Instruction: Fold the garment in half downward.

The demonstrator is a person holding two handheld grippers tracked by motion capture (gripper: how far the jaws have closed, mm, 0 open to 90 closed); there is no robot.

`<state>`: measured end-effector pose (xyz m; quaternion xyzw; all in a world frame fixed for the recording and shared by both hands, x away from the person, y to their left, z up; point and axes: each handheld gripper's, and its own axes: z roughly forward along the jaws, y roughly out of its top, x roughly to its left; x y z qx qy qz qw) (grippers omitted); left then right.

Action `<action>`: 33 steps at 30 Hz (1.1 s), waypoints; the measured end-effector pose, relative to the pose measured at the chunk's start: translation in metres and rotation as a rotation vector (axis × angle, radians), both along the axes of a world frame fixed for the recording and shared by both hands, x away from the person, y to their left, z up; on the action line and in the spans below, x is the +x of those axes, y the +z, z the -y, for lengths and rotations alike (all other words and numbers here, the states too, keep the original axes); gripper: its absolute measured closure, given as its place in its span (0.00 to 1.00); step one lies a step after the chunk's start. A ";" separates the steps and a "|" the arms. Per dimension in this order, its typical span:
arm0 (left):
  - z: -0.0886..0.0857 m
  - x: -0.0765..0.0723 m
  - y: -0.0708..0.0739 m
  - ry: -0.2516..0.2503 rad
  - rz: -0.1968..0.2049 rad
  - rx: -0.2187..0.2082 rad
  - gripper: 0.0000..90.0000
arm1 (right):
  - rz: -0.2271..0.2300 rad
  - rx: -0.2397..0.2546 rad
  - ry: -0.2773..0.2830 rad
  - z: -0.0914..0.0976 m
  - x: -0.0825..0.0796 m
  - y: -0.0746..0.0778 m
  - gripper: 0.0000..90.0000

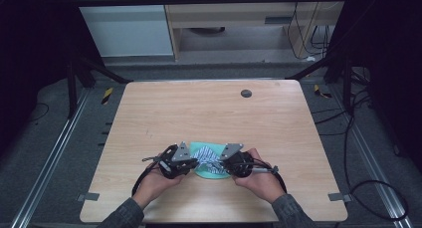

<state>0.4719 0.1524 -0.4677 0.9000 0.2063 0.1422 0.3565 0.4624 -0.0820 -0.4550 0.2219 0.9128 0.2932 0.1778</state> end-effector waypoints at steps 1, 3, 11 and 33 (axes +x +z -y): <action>0.000 0.000 -0.001 -0.002 -0.002 0.002 0.92 | -0.003 0.002 0.000 0.000 0.000 -0.001 0.91; -0.001 -0.001 -0.001 -0.004 -0.001 0.005 0.92 | -0.006 0.000 0.004 -0.001 -0.001 -0.001 0.91; -0.002 -0.005 -0.004 -0.001 0.009 -0.005 0.89 | -0.010 0.003 0.011 -0.001 -0.005 -0.003 0.89; -0.012 -0.015 -0.008 0.026 0.047 -0.035 0.76 | -0.014 -0.003 0.020 0.001 -0.012 -0.008 0.91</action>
